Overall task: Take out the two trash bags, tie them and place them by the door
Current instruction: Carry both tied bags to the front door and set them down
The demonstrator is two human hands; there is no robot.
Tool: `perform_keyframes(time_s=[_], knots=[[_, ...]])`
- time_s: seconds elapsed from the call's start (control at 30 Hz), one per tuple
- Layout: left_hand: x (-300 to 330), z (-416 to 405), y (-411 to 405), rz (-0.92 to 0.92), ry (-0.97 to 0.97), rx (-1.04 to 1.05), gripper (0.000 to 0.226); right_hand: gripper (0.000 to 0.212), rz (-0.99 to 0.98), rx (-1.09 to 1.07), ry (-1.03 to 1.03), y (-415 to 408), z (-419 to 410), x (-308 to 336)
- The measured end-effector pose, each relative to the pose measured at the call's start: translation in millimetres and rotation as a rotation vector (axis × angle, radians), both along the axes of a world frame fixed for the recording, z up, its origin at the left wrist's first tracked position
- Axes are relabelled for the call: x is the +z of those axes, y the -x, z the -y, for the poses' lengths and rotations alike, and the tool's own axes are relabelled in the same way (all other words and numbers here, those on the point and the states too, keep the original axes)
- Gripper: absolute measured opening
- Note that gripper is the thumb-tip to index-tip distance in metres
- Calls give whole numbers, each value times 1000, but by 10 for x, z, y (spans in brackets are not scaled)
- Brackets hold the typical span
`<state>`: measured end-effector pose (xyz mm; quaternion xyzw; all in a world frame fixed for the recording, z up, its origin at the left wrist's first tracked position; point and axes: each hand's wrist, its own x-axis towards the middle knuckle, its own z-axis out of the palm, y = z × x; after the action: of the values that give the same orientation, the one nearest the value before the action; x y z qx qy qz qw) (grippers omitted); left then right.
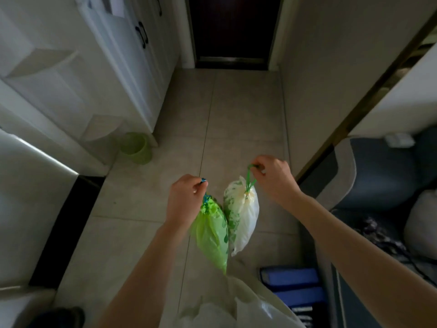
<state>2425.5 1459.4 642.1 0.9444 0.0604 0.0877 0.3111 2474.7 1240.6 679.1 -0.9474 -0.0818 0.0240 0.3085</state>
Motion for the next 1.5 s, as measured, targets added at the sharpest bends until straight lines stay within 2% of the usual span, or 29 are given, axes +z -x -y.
perform_keyframes(time_s=[0.23, 0.83, 1.07, 1.2, 1.33, 1.5], knots=[[67, 74, -1520, 24, 68, 8, 10, 17, 24, 16, -23, -1553, 67, 71], [-2, 293, -5799, -22, 95, -90, 11, 13, 48, -134, 22, -5708, 291, 26], [-3, 499, -7398, -48, 114, 8, 15, 13, 85, -51, -8, -7383, 523, -86], [84, 626, -8543, -53, 140, 125, 18, 11, 58, 2, -28, -8610, 672, -41], [91, 636, -8760, -59, 153, 133, 20, 12, 68, 11, -89, -8849, 700, -79], [16, 609, -9772, -92, 187, 215, 19, 13, 21, 50, -68, -9971, 690, -132]])
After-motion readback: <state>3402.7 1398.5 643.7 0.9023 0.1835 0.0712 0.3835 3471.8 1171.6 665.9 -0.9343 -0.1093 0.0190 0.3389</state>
